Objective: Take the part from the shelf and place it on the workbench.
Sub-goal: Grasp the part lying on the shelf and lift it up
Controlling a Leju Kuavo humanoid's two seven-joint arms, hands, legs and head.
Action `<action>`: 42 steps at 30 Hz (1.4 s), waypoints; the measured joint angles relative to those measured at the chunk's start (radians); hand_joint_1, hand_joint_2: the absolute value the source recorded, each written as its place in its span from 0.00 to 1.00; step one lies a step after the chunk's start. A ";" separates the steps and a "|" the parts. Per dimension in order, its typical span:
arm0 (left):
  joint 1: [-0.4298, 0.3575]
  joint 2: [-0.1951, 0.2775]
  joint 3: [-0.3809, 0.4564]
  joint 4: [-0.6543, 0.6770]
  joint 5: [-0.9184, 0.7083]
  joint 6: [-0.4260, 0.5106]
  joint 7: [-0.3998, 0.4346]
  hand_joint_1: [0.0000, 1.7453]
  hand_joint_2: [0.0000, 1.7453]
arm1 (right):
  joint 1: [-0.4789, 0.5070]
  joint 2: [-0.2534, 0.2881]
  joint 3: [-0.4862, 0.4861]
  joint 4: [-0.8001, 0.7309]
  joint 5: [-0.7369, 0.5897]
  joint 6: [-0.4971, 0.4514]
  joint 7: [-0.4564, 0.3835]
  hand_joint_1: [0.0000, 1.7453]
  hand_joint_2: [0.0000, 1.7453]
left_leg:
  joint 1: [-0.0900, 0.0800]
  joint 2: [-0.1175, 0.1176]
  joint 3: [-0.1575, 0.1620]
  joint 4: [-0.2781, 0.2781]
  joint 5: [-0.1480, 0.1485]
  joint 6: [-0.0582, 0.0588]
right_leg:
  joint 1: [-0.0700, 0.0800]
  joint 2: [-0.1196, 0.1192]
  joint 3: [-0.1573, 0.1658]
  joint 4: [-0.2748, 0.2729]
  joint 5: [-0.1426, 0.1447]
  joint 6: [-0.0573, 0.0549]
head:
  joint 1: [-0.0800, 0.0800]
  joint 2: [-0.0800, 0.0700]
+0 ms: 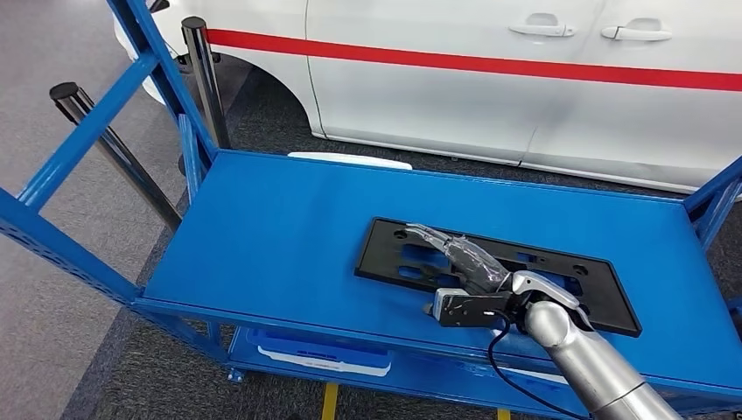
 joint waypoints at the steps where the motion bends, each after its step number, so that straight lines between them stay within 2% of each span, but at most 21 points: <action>1: -0.001 0.000 0.000 0.000 0.000 0.000 0.000 0.00 0.00 | -0.006 0.001 0.004 0.003 -0.002 0.000 0.002 0.00 1.00 | 0.002 0.000 0.003 -0.006 0.004 0.005 | -0.001 0.000 -0.006 0.014 -0.011 0.004 | 0.000 0.000; 4: -0.003 -0.002 -0.003 0.000 0.001 0.000 0.000 0.00 0.00 | -0.022 0.001 0.019 0.018 -0.007 0.006 0.007 0.00 1.00 | 0.005 0.001 0.006 -0.014 0.008 0.016 | -0.005 0.001 -0.075 0.163 -0.090 0.014 | 0.001 0.000; 6: -0.002 -0.002 -0.003 0.000 0.001 0.000 0.000 0.00 0.00 | -0.025 -0.001 0.033 0.030 -0.009 0.014 0.009 0.00 1.00 | 0.004 0.001 0.006 -0.012 0.007 0.016 | -0.007 0.001 -0.123 0.255 -0.113 0.020 | 0.001 0.000; 8: -0.001 -0.002 -0.004 0.000 0.001 0.000 0.000 0.00 0.00 | -0.029 -0.008 0.048 0.039 -0.011 0.024 0.011 0.00 1.00 | 0.005 0.000 0.006 -0.007 0.004 0.015 | -0.011 0.001 -0.109 0.213 -0.066 0.022 | 0.001 0.000; 9: -0.001 -0.002 -0.005 0.000 0.001 0.000 0.000 0.00 0.00 | -0.034 -0.013 0.055 0.042 -0.013 0.029 0.012 0.00 1.00 | 0.005 -0.001 0.007 -0.004 0.002 0.013 | -0.014 0.001 -0.080 0.148 -0.030 0.023 | 0.001 0.000; 11: -0.001 -0.003 -0.005 0.000 0.002 0.000 0.000 0.00 0.00 | -0.047 -0.024 0.068 0.046 -0.016 0.038 0.015 0.00 1.00 | 0.002 -0.002 0.004 0.004 -0.004 0.005 | -0.012 0.001 -0.030 0.039 0.009 0.019 | 0.001 0.000; 12: -0.001 -0.003 -0.006 0.000 0.002 0.000 0.000 0.00 0.00 | -0.053 -0.029 0.075 0.048 -0.018 0.044 0.017 0.00 1.00 | 0.000 -0.002 0.002 0.006 -0.005 0.000 | -0.010 0.002 -0.018 0.012 0.013 0.016 | 0.000 0.000; 16: -0.002 -0.002 -0.006 0.000 0.006 0.002 0.000 0.00 0.00 | -0.079 -0.055 0.114 0.056 -0.020 0.062 0.041 0.00 1.00 | 0.001 -0.001 -0.005 0.019 -0.018 -0.017 | -0.010 0.004 -0.016 0.001 0.016 -0.006 | 0.000 0.000; 18: -0.002 -0.002 -0.006 0.000 0.008 0.002 0.000 0.00 0.00 | -0.099 -0.068 0.131 0.060 -0.022 0.065 0.047 0.00 1.00 | 0.004 0.000 -0.039 0.097 -0.066 -0.025 | -0.012 0.002 -0.014 -0.003 0.018 -0.017 | -0.001 0.000; 20: -0.001 -0.002 -0.007 0.000 0.010 0.002 0.000 0.00 0.00 | -0.110 -0.079 0.144 0.065 -0.023 0.067 0.049 0.00 1.00 | 0.005 0.000 -0.098 0.226 -0.124 -0.030 | -0.010 0.000 -0.014 -0.003 0.018 -0.022 | -0.001 0.000; 22: 0.000 -0.002 -0.007 0.000 0.011 0.002 0.000 0.00 0.00 | -0.112 -0.085 0.154 0.070 -0.023 0.068 0.051 0.00 1.00 | 0.006 0.000 -0.124 0.280 -0.127 -0.029 | -0.008 0.001 -0.014 -0.002 0.018 -0.022 | -0.001 0.000; 23: 0.000 -0.002 -0.007 0.000 0.011 0.002 0.000 0.00 0.00 | -0.113 -0.087 0.157 0.072 -0.023 0.068 0.052 0.00 1.00 | 0.006 0.000 -0.111 0.250 -0.101 -0.027 | -0.007 0.001 -0.013 -0.002 0.017 -0.022 | -0.001 0.000; 25: -0.001 -0.002 -0.007 0.000 0.011 0.002 0.000 0.00 0.00 | -0.116 -0.090 0.160 0.073 -0.023 0.068 0.053 0.00 1.00 | 0.004 0.000 -0.050 0.122 -0.035 -0.017 | -0.005 0.003 -0.011 -0.002 0.016 -0.020 | -0.001 0.000; 27: -0.003 -0.002 -0.007 0.000 0.012 0.002 0.000 0.00 0.00 | -0.120 -0.092 0.161 0.074 -0.023 0.068 0.053 0.00 1.00 | 0.001 -0.001 -0.006 0.025 -0.007 -0.010 | -0.002 0.004 -0.012 -0.001 0.015 -0.014 | -0.001 0.000; 30: -0.002 -0.001 -0.009 0.000 0.012 0.002 0.000 0.00 0.00 | -0.124 -0.095 0.163 0.075 -0.023 0.068 0.053 0.00 1.00 | -0.001 -0.002 0.003 0.002 -0.004 -0.002 | -0.002 0.003 -0.013 -0.004 0.017 0.002 | -0.001 0.000; 32: -0.002 -0.002 -0.011 0.000 0.012 0.002 0.000 0.00 0.00 | -0.127 -0.098 0.165 0.075 -0.023 0.068 0.053 0.00 1.00 | 0.002 -0.001 0.008 -0.011 0.003 0.010 | -0.004 0.003 -0.023 0.021 -0.002 0.012 | 0.000 0.000; 35: -0.003 -0.002 -0.013 0.000 0.012 0.002 -0.001 0.00 0.00 | -0.129 -0.103 0.169 0.077 -0.023 0.068 0.053 0.00 1.00 | 0.003 0.000 0.011 -0.017 0.008 0.019 | -0.006 0.003 -0.097 0.184 -0.088 0.020 | 0.001 0.000; 37: -0.002 -0.002 -0.013 0.000 0.012 0.002 0.000 0.00 0.00 | -0.127 -0.105 0.174 0.080 -0.023 0.068 0.053 0.00 1.00 | 0.002 0.000 0.011 -0.014 0.006 0.020 | -0.007 0.003 -0.134 0.259 -0.104 0.022 | 0.001 0.000; 38: -0.002 -0.002 -0.013 0.000 0.012 0.002 0.000 0.00 0.00 | -0.127 -0.106 0.176 0.081 -0.023 0.068 0.053 0.00 1.00 | 0.002 0.000 0.011 -0.012 0.004 0.020 | -0.008 0.003 -0.128 0.244 -0.084 0.022 | 0.001 0.000; 40: -0.002 -0.002 -0.013 0.000 0.012 0.002 0.000 0.00 0.00 | -0.129 -0.106 0.178 0.081 -0.023 0.068 0.053 0.00 1.00 | 0.002 -0.001 0.012 -0.006 -0.002 0.016 | -0.009 0.002 -0.073 0.126 -0.019 0.019 | 0.001 0.000; 42: -0.002 -0.003 -0.014 0.000 0.012 0.002 0.000 0.00 0.00 | -0.132 -0.106 0.178 0.082 -0.023 0.068 0.054 0.00 1.00 | -0.002 -0.002 0.009 0.002 -0.008 0.008 | -0.006 0.003 -0.025 0.023 0.014 0.014 | 0.001 0.000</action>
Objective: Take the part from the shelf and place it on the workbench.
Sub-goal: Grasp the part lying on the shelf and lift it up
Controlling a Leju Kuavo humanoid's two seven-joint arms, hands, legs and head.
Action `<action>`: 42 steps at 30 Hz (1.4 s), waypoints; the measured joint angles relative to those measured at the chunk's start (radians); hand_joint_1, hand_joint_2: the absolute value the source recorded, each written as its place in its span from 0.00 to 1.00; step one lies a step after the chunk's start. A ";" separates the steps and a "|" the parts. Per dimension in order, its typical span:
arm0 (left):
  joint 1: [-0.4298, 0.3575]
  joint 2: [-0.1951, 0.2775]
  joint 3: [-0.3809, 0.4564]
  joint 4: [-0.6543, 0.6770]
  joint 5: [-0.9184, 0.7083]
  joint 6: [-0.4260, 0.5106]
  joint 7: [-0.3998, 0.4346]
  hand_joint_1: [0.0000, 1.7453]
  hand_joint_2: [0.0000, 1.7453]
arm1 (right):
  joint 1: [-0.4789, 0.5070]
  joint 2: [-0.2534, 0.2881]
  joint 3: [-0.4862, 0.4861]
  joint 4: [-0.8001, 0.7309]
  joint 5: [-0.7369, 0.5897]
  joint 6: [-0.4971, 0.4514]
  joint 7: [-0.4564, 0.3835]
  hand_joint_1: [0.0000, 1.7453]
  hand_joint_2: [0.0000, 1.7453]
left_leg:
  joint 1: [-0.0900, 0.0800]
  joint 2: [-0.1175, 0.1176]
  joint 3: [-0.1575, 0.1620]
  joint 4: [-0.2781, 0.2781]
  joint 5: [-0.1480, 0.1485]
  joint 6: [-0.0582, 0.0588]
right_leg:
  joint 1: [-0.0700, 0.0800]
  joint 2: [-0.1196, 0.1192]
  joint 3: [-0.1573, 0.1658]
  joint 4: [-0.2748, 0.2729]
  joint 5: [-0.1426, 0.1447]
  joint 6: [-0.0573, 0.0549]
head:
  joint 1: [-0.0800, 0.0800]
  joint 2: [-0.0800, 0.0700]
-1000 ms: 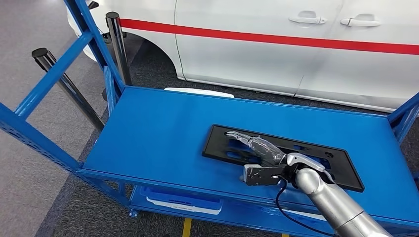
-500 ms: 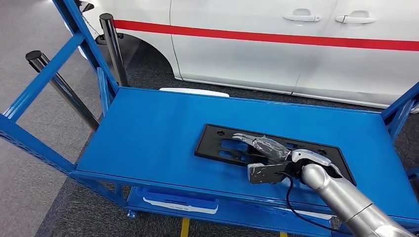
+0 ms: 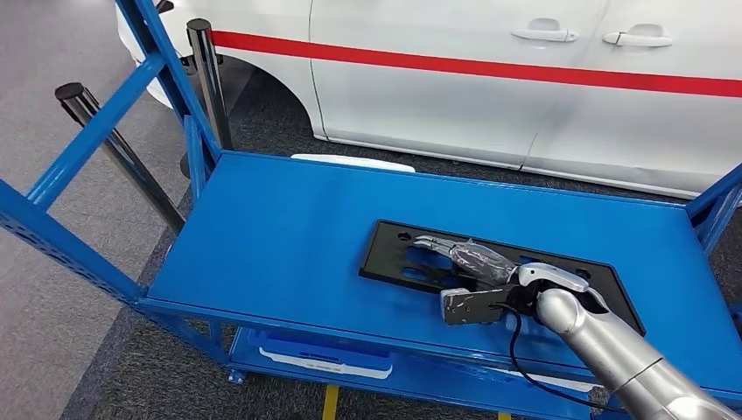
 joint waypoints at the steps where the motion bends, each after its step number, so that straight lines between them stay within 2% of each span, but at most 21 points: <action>1: 0.000 0.000 0.000 0.000 0.000 0.000 0.000 0.00 0.00 | 0.000 0.000 0.000 0.000 0.000 0.000 0.000 0.00 1.00 | -0.002 0.000 -0.002 0.002 -0.001 -0.004 | 0.002 0.001 0.008 -0.018 -0.001 -0.004 | 0.000 0.000; 5: 0.000 0.000 0.000 0.000 0.001 0.001 0.000 0.00 0.00 | -0.002 -0.001 0.002 0.000 0.000 -0.005 0.005 0.00 1.00 | -0.002 0.000 -0.011 0.022 -0.020 -0.020 | -0.002 0.002 0.010 -0.027 0.004 -0.023 | -0.001 0.000; 6: -0.001 0.000 0.000 0.000 0.002 0.001 -0.001 0.00 0.00 | -0.003 -0.002 0.003 0.000 0.000 -0.009 0.008 0.00 1.00 | -0.002 0.001 -0.027 0.057 -0.043 -0.024 | -0.003 0.001 0.011 -0.029 0.005 -0.029 | -0.001 0.000; 9: 0.002 0.000 -0.001 0.000 0.007 0.002 -0.001 0.00 0.00 | -0.004 -0.006 0.011 0.003 0.021 -0.036 0.020 0.00 1.00 | 0.003 0.001 -0.116 0.246 -0.129 -0.032 | 0.000 -0.001 0.011 -0.030 0.005 -0.037 | -0.001 0.000; 10: 0.003 0.000 0.000 0.000 0.009 0.002 -0.001 0.00 0.00 | -0.004 -0.007 0.015 0.006 0.036 -0.051 0.027 0.00 1.00 | 0.003 0.001 -0.135 0.286 -0.136 -0.033 | 0.000 -0.002 0.011 -0.030 0.004 -0.038 | -0.001 0.000; 11: 0.005 0.001 0.000 0.000 0.009 0.003 -0.001 0.00 0.00 | -0.004 -0.007 0.019 0.008 0.055 -0.069 0.034 0.00 1.00 | 0.003 0.001 -0.137 0.287 -0.123 -0.032 | 0.001 -0.001 0.012 -0.029 0.004 -0.038 | -0.001 0.000; 12: 0.005 0.001 0.000 0.000 0.011 0.004 -0.002 0.00 0.00 | -0.005 -0.008 0.024 0.011 0.079 -0.092 0.043 0.00 1.00 | 0.003 0.001 -0.120 0.249 -0.093 -0.030 | 0.001 -0.001 0.013 -0.029 0.004 -0.038 | -0.001 0.000; 14: 0.005 0.001 0.000 0.000 0.015 0.006 -0.004 0.00 0.00 | -0.007 -0.007 0.034 0.016 0.147 -0.149 0.069 0.00 1.00 | 0.002 0.001 -0.054 0.109 -0.025 -0.022 | 0.002 0.000 0.015 -0.028 0.002 -0.036 | -0.001 0.000; 16: 0.004 0.001 0.000 0.000 0.022 0.008 -0.008 0.00 0.00 | -0.012 -0.006 0.048 0.028 0.247 -0.213 0.114 0.00 1.00 | -0.001 0.001 -0.010 0.015 0.001 -0.016 | 0.004 0.001 0.014 -0.027 0.002 -0.029 | -0.001 0.000; 21: 0.008 0.002 0.000 0.000 0.031 0.015 -0.012 0.00 0.00 | -0.023 0.020 0.078 0.082 0.444 -0.326 0.187 0.00 1.00 | 0.003 0.002 0.006 -0.019 0.011 0.003 | 0.004 0.002 0.013 -0.022 -0.006 -0.005 | -0.001 0.000; 23: 0.007 0.002 0.000 0.000 0.034 0.017 -0.013 0.00 0.00 | -0.024 0.030 0.087 0.103 0.501 -0.359 0.210 0.00 1.00 | 0.004 0.002 0.010 -0.026 0.015 0.009 | 0.001 0.001 -0.016 0.046 -0.051 -0.001 | 0.000 0.000; 25: 0.008 0.002 0.001 0.000 0.039 0.018 -0.013 0.00 0.00 | -0.025 0.043 0.100 0.128 0.572 -0.394 0.247 0.00 1.00 | 0.004 0.003 0.011 -0.026 0.016 0.012 | -0.001 0.000 -0.072 0.169 -0.108 0.005 | 0.000 0.000; 26: 0.009 0.003 0.001 0.000 0.041 0.019 -0.013 0.00 0.00 | -0.025 0.051 0.105 0.139 0.606 -0.408 0.267 0.00 1.00 | 0.003 0.003 0.011 -0.026 0.016 0.012 | -0.002 0.000 -0.094 0.215 -0.121 0.007 | 0.000 0.000; 27: 0.010 0.003 0.001 0.000 0.042 0.019 -0.013 0.00 0.00 | -0.025 0.060 0.108 0.148 0.637 -0.419 0.285 0.00 1.00 | 0.003 0.004 0.011 -0.025 0.015 0.012 | -0.002 0.000 -0.099 0.227 -0.115 0.009 | 0.000 0.000; 28: 0.010 0.003 0.001 0.000 0.042 0.019 -0.013 0.00 0.00 | -0.025 0.069 0.111 0.157 0.667 -0.427 0.300 0.00 1.00 | 0.004 0.004 0.012 -0.024 0.015 0.011 | -0.003 0.000 -0.085 0.202 -0.093 0.009 | 0.000 0.000; 30: 0.011 0.003 0.001 0.000 0.043 0.019 -0.013 0.00 0.00 | -0.025 0.084 0.112 0.172 0.721 -0.440 0.324 0.00 1.00 | 0.004 0.004 0.015 -0.020 0.012 0.007 | -0.004 0.000 -0.017 0.074 -0.035 0.005 | 0.000 0.000; 32: 0.011 0.002 0.002 0.000 0.043 0.019 -0.013 0.00 0.00 | -0.023 0.099 0.107 0.184 0.771 -0.456 0.346 0.00 1.00 | 0.001 0.002 0.015 -0.015 0.008 -0.001 | 0.000 0.000 0.033 -0.022 -0.009 -0.003 | 0.000 0.000; 35: 0.011 0.003 0.002 0.000 0.044 0.019 -0.013 0.00 0.00 | -0.015 0.116 0.094 0.198 0.836 -0.483 0.374 0.00 1.00 | 0.001 0.001 0.016 -0.015 0.007 -0.018 | 0.003 0.000 0.044 -0.044 -0.005 -0.018 | -0.001 0.000; 37: 0.012 0.003 0.002 0.000 0.045 0.019 -0.013 0.00 0.00 | -0.008 0.126 0.080 0.204 0.865 -0.495 0.384 0.00 1.00 | 0.003 0.002 0.005 0.013 -0.016 -0.029 | -0.002 -0.001 0.048 -0.053 0.004 -0.031 | -0.002 0.000; 40: 0.015 0.003 0.002 0.000 0.048 0.019 -0.013 0.00 0.00 | 0.010 0.138 0.054 0.208 0.901 -0.507 0.394 0.00 1.00 | 0.009 0.002 -0.064 0.174 -0.110 -0.040 | -0.003 -0.004 0.046 -0.057 0.010 -0.041 | -0.005 0.000; 42: 0.018 0.003 0.003 0.000 0.051 0.019 -0.013 0.00 0.00 | 0.026 0.142 0.031 0.208 0.926 -0.514 0.400 0.00 1.00 | 0.013 0.002 -0.092 0.246 -0.130 -0.045 | -0.003 -0.004 0.045 -0.057 0.010 -0.040 | -0.006 0.000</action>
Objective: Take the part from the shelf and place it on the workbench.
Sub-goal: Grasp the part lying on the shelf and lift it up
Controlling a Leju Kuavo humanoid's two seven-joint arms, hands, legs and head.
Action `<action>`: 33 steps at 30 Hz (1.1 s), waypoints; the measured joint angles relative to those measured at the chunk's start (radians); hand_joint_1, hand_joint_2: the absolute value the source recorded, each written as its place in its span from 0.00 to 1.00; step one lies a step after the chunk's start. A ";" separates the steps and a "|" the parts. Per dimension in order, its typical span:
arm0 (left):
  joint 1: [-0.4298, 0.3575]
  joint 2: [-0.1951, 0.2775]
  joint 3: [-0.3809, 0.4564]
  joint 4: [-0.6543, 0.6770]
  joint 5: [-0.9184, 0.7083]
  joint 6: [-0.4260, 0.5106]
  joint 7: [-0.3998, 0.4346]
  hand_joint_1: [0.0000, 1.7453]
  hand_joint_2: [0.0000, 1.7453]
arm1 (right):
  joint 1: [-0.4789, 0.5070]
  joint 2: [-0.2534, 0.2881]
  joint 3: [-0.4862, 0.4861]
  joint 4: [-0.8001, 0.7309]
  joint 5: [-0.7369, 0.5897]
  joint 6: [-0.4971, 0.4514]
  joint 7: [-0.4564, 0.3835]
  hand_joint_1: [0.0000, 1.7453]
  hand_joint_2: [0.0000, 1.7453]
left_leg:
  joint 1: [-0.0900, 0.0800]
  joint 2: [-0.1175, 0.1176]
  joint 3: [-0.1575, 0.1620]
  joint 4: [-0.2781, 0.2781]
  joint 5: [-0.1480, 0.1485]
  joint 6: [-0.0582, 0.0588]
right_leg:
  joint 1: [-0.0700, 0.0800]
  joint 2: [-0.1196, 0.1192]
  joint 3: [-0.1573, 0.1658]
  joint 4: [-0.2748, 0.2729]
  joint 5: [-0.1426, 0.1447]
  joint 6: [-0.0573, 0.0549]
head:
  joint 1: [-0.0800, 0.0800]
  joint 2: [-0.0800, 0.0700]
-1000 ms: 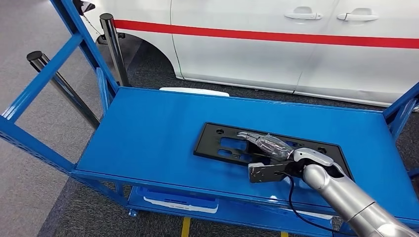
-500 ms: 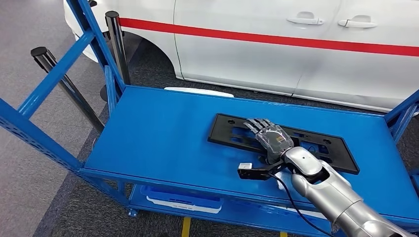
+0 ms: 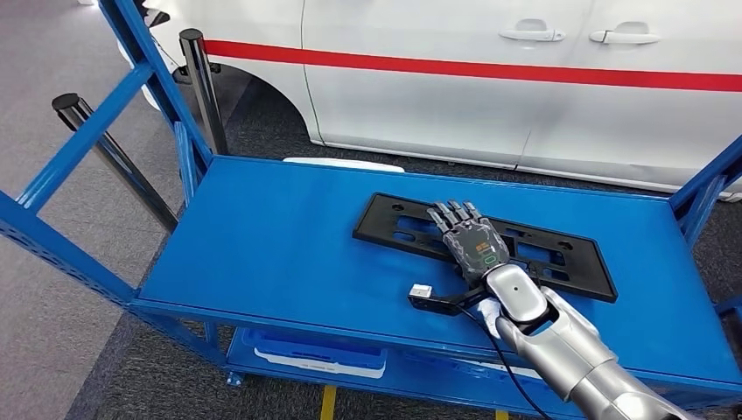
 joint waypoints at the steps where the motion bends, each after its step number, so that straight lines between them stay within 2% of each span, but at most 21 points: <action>1: 0.001 0.000 0.000 0.000 0.001 0.000 0.000 0.00 0.00 | 0.007 0.001 -0.012 0.000 0.008 -0.003 0.002 0.00 1.00 | 0.002 0.000 0.010 -0.015 0.017 -0.001 | -0.001 0.000 0.000 0.001 0.000 0.001 | 0.000 0.000; 2: 0.001 0.000 0.000 0.000 0.002 0.000 0.000 0.00 0.00 | 0.011 0.002 -0.024 0.000 0.011 -0.005 0.002 0.07 1.00 | 0.004 0.001 0.038 -0.067 0.048 -0.002 | -0.002 0.000 0.001 0.002 0.000 0.003 | 0.000 0.000; 4: 0.000 0.000 0.001 0.000 0.003 0.000 0.000 0.00 0.00 | 0.017 0.002 -0.045 0.000 0.014 -0.006 0.003 0.46 1.00 | 0.006 0.000 0.103 -0.196 0.099 -0.001 | -0.002 0.001 -0.001 0.009 -0.003 0.012 | 0.000 0.000; 6: 0.000 0.000 0.001 0.000 0.004 0.000 -0.001 0.00 0.00 | 0.026 0.001 -0.065 0.001 0.018 -0.010 0.003 0.88 1.00 | 0.004 -0.002 0.131 -0.255 0.111 0.008 | 0.001 0.003 -0.004 0.013 -0.003 0.026 | 0.001 0.000; 7: 0.000 0.000 0.001 0.000 0.004 0.000 -0.001 0.00 0.00 | 0.033 0.001 -0.076 0.002 0.020 -0.014 0.003 0.96 1.00 | 0.001 -0.002 0.131 -0.256 0.112 0.015 | 0.003 0.004 -0.005 0.012 -0.001 0.033 | 0.001 0.000; 10: 0.000 0.000 0.001 0.000 0.007 0.001 -0.001 0.00 0.00 | 0.062 -0.003 -0.117 0.002 0.018 -0.036 -0.001 1.00 1.00 | 0.001 -0.001 0.129 -0.265 0.124 0.039 | -0.003 0.004 -0.014 0.030 -0.017 0.050 | 0.002 0.000; 11: 0.000 0.000 0.002 0.000 0.008 0.002 -0.001 0.00 0.00 | 0.073 -0.006 -0.132 0.002 0.013 -0.044 -0.004 1.00 1.00 | 0.002 -0.001 0.128 -0.269 0.128 0.046 | -0.005 0.004 -0.031 0.066 -0.041 0.053 | 0.002 0.000; 13: 0.001 0.000 0.002 0.000 0.010 0.002 -0.001 0.00 0.00 | 0.099 -0.012 -0.165 -0.003 0.002 -0.064 -0.012 1.00 1.00 | -0.001 0.000 0.123 -0.269 0.131 0.052 | -0.005 0.004 -0.088 0.189 -0.108 0.056 | 0.002 0.000; 14: 0.002 0.000 0.002 0.000 0.010 0.003 -0.001 0.00 0.00 | 0.113 -0.014 -0.181 -0.008 -0.001 -0.074 -0.015 1.00 1.00 | -0.003 -0.001 0.121 -0.268 0.131 0.054 | -0.005 0.004 -0.116 0.250 -0.130 0.057 | 0.002 0.000; 15: 0.003 0.001 0.003 0.000 0.011 0.003 -0.001 0.00 0.00 | 0.126 -0.016 -0.194 -0.015 -0.004 -0.082 -0.018 1.00 1.00 | -0.006 -0.001 0.120 -0.268 0.131 0.054 | -0.005 0.004 -0.132 0.283 -0.135 0.057 | 0.002 0.000; 16: 0.004 0.001 0.003 0.000 0.011 0.003 -0.001 0.00 0.00 | 0.137 -0.017 -0.207 -0.022 -0.006 -0.088 -0.020 1.00 1.00 | -0.008 -0.001 0.120 -0.267 0.130 0.055 | -0.005 0.004 -0.130 0.280 -0.120 0.055 | 0.002 0.000; 17: 0.004 0.000 0.003 0.000 0.012 0.003 -0.001 0.00 0.00 | 0.146 -0.018 -0.217 -0.029 -0.009 -0.094 -0.021 1.00 1.00 | -0.009 -0.002 0.121 -0.265 0.129 0.056 | -0.004 0.004 -0.111 0.238 -0.089 0.051 | 0.002 0.000; 18: 0.004 0.000 0.003 0.000 0.012 0.003 -0.001 0.00 0.00 | 0.153 -0.019 -0.228 -0.037 -0.011 -0.101 -0.023 1.00 1.00 | -0.011 -0.003 0.122 -0.264 0.127 0.056 | -0.002 0.003 -0.080 0.173 -0.052 0.045 | 0.002 0.000; 20: 0.004 0.000 0.004 0.000 0.015 0.005 -0.003 0.00 0.00 | 0.173 -0.020 -0.255 -0.058 -0.018 -0.127 -0.025 1.00 1.00 | -0.015 -0.004 0.119 -0.260 0.123 0.051 | 0.005 0.003 -0.028 0.058 -0.010 0.033 | 0.002 0.000; 22: 0.005 -0.001 0.005 0.000 0.021 0.009 -0.006 0.00 0.00 | 0.213 -0.020 -0.291 -0.094 -0.024 -0.169 -0.028 1.00 1.00 | -0.016 -0.006 0.115 -0.259 0.123 0.045 | 0.011 0.002 -0.015 0.021 -0.010 0.028 | 0.001 0.000; 25: 0.008 0.000 0.008 0.000 0.030 0.017 -0.008 0.00 0.00 | 0.295 -0.021 -0.350 -0.178 -0.017 -0.237 -0.030 1.00 1.00 | -0.016 -0.006 0.111 -0.250 0.108 0.031 | 0.005 0.000 -0.009 0.004 -0.006 0.017 | 0.001 0.000; 27: 0.010 0.000 0.012 0.000 0.033 0.019 -0.009 0.00 0.00 | 0.342 -0.021 -0.384 -0.239 -0.003 -0.272 -0.030 1.00 1.00 | -0.013 -0.003 0.077 -0.172 0.058 0.022 | 0.001 -0.001 -0.003 -0.004 -0.004 0.008 | 0.000 0.000; 29: 0.012 0.000 0.015 0.000 0.035 0.021 -0.010 0.00 0.00 | 0.390 -0.021 -0.414 -0.293 0.027 -0.309 -0.030 1.00 1.00 | -0.009 -0.002 0.014 -0.043 0.003 0.015 | 0.002 -0.002 -0.001 -0.004 -0.006 0.002 | -0.001 0.000; 30: 0.014 0.000 0.016 0.000 0.036 0.022 -0.010 0.00 0.00 | 0.416 -0.019 -0.431 -0.321 0.055 -0.333 -0.029 1.00 1.00 | -0.007 -0.002 -0.008 -0.001 -0.005 0.013 | 0.003 -0.003 -0.001 -0.003 -0.008 0.002 | -0.001 0.000; 31: 0.016 0.000 0.017 0.000 0.037 0.023 -0.010 0.00 0.00 | 0.445 -0.017 -0.449 -0.352 0.096 -0.359 -0.025 1.00 1.00 | -0.006 -0.002 -0.016 0.008 0.005 0.011 | 0.003 -0.004 0.001 -0.002 -0.010 0.002 | -0.001 0.000; 33: 0.018 0.001 0.017 0.000 0.037 0.025 -0.010 0.00 0.00 | 0.497 -0.007 -0.482 -0.414 0.203 -0.408 -0.013 1.00 1.00 | -0.003 -0.001 0.023 -0.084 0.072 0.011 | 0.002 -0.003 0.005 0.001 -0.015 0.005 | -0.002 0.000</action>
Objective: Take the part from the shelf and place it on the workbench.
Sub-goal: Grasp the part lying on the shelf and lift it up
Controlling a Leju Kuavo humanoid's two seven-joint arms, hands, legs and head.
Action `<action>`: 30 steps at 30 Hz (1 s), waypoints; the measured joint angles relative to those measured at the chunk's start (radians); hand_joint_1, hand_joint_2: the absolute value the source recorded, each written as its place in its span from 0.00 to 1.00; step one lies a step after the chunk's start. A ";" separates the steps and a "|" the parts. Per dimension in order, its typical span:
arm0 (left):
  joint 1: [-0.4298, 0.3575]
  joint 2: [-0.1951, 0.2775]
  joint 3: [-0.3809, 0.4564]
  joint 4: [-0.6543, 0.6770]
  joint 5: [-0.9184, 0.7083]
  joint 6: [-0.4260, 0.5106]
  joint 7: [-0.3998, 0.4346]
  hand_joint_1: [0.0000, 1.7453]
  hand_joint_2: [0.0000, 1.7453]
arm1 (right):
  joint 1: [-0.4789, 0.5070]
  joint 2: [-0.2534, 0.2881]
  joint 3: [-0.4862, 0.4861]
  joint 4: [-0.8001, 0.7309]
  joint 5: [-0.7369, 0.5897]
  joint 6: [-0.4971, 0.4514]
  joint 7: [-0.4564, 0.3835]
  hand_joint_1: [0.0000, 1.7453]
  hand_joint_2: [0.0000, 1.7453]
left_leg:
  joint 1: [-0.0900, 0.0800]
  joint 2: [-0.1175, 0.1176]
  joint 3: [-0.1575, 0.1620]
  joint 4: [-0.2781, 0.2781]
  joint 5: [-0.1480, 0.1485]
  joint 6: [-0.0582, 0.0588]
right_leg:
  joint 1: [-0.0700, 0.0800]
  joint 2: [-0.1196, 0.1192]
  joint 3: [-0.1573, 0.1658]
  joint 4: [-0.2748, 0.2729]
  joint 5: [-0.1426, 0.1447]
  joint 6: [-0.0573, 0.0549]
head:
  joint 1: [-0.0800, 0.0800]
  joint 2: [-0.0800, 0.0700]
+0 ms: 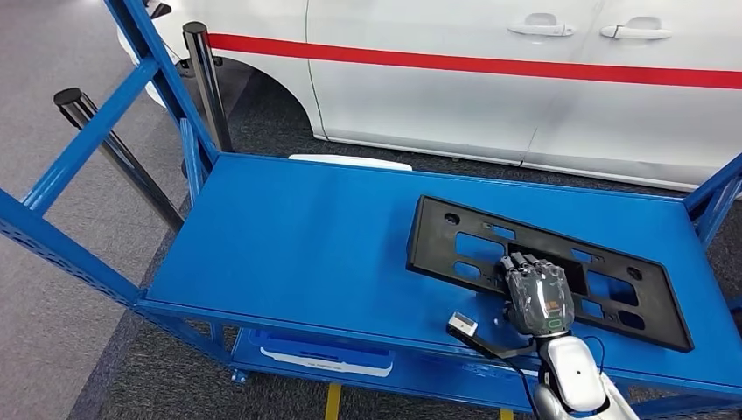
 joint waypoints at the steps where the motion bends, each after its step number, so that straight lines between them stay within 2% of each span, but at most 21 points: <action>1: 0.000 0.000 0.000 0.000 0.000 0.001 0.000 0.00 0.00 | 0.022 0.006 -0.013 -0.029 0.051 -0.017 0.007 1.00 1.00 | 0.000 0.000 0.031 -0.065 0.030 0.003 | 0.001 0.001 0.002 0.003 -0.004 0.003 | 0.000 0.000; 3: -0.002 0.000 0.000 0.000 0.000 0.002 0.000 0.00 0.00 | 0.052 0.017 -0.029 -0.078 0.117 -0.036 0.014 1.00 1.00 | -0.002 -0.001 0.071 -0.154 0.056 0.010 | 0.003 0.005 -0.001 0.011 -0.009 0.012 | 0.000 0.000; 7: -0.003 0.000 0.000 0.000 -0.003 0.005 0.000 0.00 0.00 | 0.083 0.023 -0.046 -0.151 0.155 -0.067 0.003 1.00 1.00 | -0.004 -0.002 0.078 -0.176 0.056 0.027 | -0.001 0.006 -0.010 0.024 -0.020 0.033 | 0.001 0.000; 9: -0.005 0.000 0.000 0.000 -0.005 0.006 -0.004 0.00 0.00 | 0.082 0.015 -0.057 -0.186 0.158 -0.076 -0.022 1.00 1.00 | -0.002 0.000 0.083 -0.183 0.060 0.038 | -0.005 0.006 -0.040 0.094 -0.064 0.040 | 0.002 0.000; 11: -0.009 -0.001 0.000 0.000 -0.006 0.000 -0.014 0.00 0.00 | 0.069 -0.007 -0.058 -0.214 0.159 -0.058 -0.030 1.00 1.00 | -0.004 0.001 0.083 -0.183 0.060 0.042 | -0.006 0.006 -0.100 0.223 -0.125 0.046 | 0.002 0.000; 12: -0.009 -0.001 0.000 0.000 -0.006 -0.004 -0.020 0.00 0.00 | 0.054 -0.025 -0.050 -0.222 0.159 -0.040 -0.015 1.00 1.00 | -0.005 0.001 0.083 -0.181 0.059 0.043 | -0.007 0.006 -0.126 0.274 -0.140 0.049 | 0.002 0.000; 13: -0.010 -0.001 0.000 0.000 -0.006 -0.007 -0.025 0.00 0.00 | 0.029 -0.046 -0.032 -0.227 0.159 -0.016 0.021 1.00 1.00 | -0.005 0.001 0.082 -0.179 0.058 0.043 | -0.008 0.006 -0.136 0.290 -0.134 0.050 | 0.002 0.000; 14: -0.010 -0.001 0.000 0.000 -0.006 -0.009 -0.028 0.00 0.00 | -0.011 -0.071 0.000 -0.229 0.159 0.012 0.087 1.00 1.00 | -0.005 0.001 0.082 -0.175 0.057 0.043 | -0.009 0.006 -0.127 0.267 -0.108 0.050 | 0.002 0.000; 15: -0.012 -0.002 0.000 0.000 -0.006 -0.009 -0.030 0.00 0.00 | -0.064 -0.096 0.046 -0.230 0.159 0.040 0.184 1.00 1.00 | -0.006 0.001 0.081 -0.172 0.055 0.041 | -0.010 0.006 -0.103 0.213 -0.071 0.050 | 0.002 0.000; 17: -0.018 -0.003 -0.001 0.000 -0.007 -0.009 -0.032 0.00 0.00 | -0.211 -0.139 0.190 -0.226 0.160 0.092 0.440 1.00 1.00 | -0.008 0.002 0.076 -0.163 0.051 0.036 | -0.009 0.010 -0.048 0.090 -0.019 0.045 | 0.003 0.000; 18: -0.022 -0.004 -0.001 0.000 -0.008 -0.010 -0.033 0.00 0.00 | -0.290 -0.154 0.288 -0.220 0.160 0.111 0.539 1.00 1.00 | -0.010 0.003 0.073 -0.161 0.051 0.031 | -0.007 0.012 -0.035 0.056 -0.009 0.040 | 0.003 0.000; 19: -0.024 -0.004 -0.001 0.000 -0.008 -0.011 -0.035 0.00 0.00 | -0.362 -0.165 0.395 -0.213 0.160 0.125 0.600 1.00 1.00 | -0.012 0.005 0.070 -0.160 0.052 0.026 | -0.005 0.014 -0.030 0.040 -0.010 0.035 | 0.002 0.000; 21: -0.026 -0.004 -0.001 0.000 -0.009 -0.016 -0.039 0.00 0.00 | -0.462 -0.180 0.608 -0.201 0.160 0.138 0.623 1.00 1.00 | -0.011 0.007 0.069 -0.160 0.053 0.017 | -0.002 0.013 -0.030 0.036 -0.007 0.025 | 0.002 0.000; 23: -0.027 -0.004 -0.001 0.000 -0.009 -0.018 -0.041 0.00 0.00 | -0.505 -0.186 0.764 -0.194 0.160 0.140 0.622 1.00 1.00 | -0.007 0.005 0.055 -0.132 0.032 0.008 | -0.002 0.005 -0.027 0.032 -0.006 0.014 | 0.001 0.000; 24: -0.027 -0.004 -0.001 0.000 -0.009 -0.019 -0.042 0.00 0.00 | -0.519 -0.186 0.815 -0.190 0.160 0.142 0.622 1.00 1.00 | -0.006 0.005 0.035 -0.091 0.007 0.003 | -0.001 -0.001 -0.026 0.030 -0.006 0.007 | 0.001 0.000; 26: -0.023 -0.004 -0.002 0.000 -0.009 -0.022 -0.042 0.00 0.00 | -0.552 -0.186 0.873 -0.181 0.160 0.149 0.622 1.00 1.00 | -0.005 0.005 -0.024 0.034 -0.051 -0.003 | 0.002 -0.009 -0.027 0.030 -0.007 -0.001 | 0.001 0.000; 27: -0.021 -0.004 -0.002 0.000 -0.009 -0.026 -0.042 0.00 0.00 | -0.573 -0.185 0.896 -0.175 0.160 0.154 0.622 1.00 1.00 | -0.004 0.005 -0.052 0.091 -0.069 -0.004 | 0.004 -0.011 -0.027 0.031 -0.008 -0.004 | 0.001 0.000; 28: -0.020 -0.004 -0.002 0.000 -0.010 -0.031 -0.043 0.00 0.00 | -0.592 -0.181 0.920 -0.167 0.160 0.160 0.619 1.00 1.00 | -0.004 0.005 -0.066 0.119 -0.068 -0.003 | 0.005 -0.010 -0.026 0.031 -0.008 -0.006 | 0.001 0.000; 29: -0.019 -0.004 -0.002 0.000 -0.010 -0.038 -0.044 0.00 0.00 | -0.606 -0.175 0.939 -0.158 0.160 0.163 0.611 1.00 1.00 | -0.004 0.005 -0.064 0.110 -0.049 -0.001 | 0.006 -0.009 -0.024 0.031 -0.010 -0.007 | 0.001 0.000; 30: -0.020 -0.003 -0.002 0.000 -0.011 -0.044 -0.045 0.00 0.00 | -0.615 -0.164 0.952 -0.148 0.160 0.165 0.598 1.00 1.00 | -0.005 0.005 -0.044 0.065 -0.014 0.003 | 0.008 -0.007 -0.021 0.031 -0.011 -0.008 | 0.001 0.000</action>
